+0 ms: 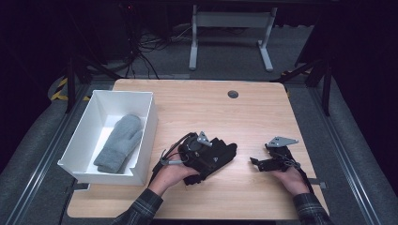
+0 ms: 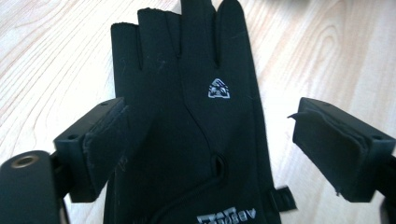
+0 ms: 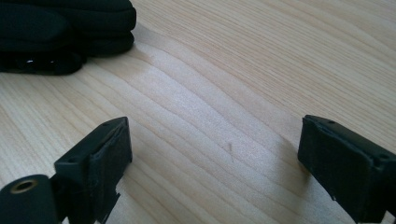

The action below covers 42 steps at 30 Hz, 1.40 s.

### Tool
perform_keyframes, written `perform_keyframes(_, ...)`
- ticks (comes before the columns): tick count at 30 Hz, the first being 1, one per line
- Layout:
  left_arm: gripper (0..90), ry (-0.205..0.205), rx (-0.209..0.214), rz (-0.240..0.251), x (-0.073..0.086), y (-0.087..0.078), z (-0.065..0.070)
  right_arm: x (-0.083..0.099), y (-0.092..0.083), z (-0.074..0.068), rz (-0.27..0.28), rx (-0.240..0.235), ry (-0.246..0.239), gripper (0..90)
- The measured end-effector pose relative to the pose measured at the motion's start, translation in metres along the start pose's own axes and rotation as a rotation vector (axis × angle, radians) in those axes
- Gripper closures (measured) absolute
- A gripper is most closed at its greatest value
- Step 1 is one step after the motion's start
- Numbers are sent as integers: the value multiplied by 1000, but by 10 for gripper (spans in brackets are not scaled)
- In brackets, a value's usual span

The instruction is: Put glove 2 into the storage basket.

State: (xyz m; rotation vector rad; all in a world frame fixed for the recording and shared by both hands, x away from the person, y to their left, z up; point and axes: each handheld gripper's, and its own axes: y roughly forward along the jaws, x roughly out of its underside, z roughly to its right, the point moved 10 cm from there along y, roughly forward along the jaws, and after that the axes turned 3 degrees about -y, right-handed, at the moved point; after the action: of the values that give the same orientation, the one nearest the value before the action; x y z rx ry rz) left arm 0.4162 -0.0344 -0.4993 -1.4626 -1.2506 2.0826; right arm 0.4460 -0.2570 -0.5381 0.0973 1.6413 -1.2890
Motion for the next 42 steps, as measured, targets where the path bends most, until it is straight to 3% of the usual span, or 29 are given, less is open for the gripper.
perform_keyframes(7,87,-7,-29,-12,4,10,-6,0,0,0,0,0,0,103)
perform_keyframes(14,82,-3,-53,-73,15,27,-12,0,0,0,0,0,1,103)
perform_keyframes(16,78,-9,-40,-83,17,31,-12,0,0,0,0,0,2,103)
perform_keyframes(22,60,-14,-33,-70,18,33,-14,0,0,0,0,0,2,103)
perform_keyframes(27,5,-18,-62,-70,19,35,-18,0,0,0,-1,1,3,103)
perform_keyframes(31,5,-55,-26,-63,21,37,-19,0,0,0,-1,2,4,103)
perform_keyframes(32,12,-49,-22,-56,21,36,-18,0,0,0,-1,2,4,103)
perform_keyframes(34,105,-38,-18,-59,20,34,-17,0,0,0,-1,2,4,103)
perform_keyframes(35,105,-33,-9,-54,20,33,-15,0,0,0,-1,2,4,103)
perform_keyframes(39,380,-22,19,-55,19,28,-11,0,0,0,-2,2,5,103)
perform_keyframes(40,380,-27,17,-52,19,26,-13,0,0,0,-2,2,4,103)
perform_keyframes(42,532,-47,56,-43,19,25,-12,0,0,0,-1,2,5,103)
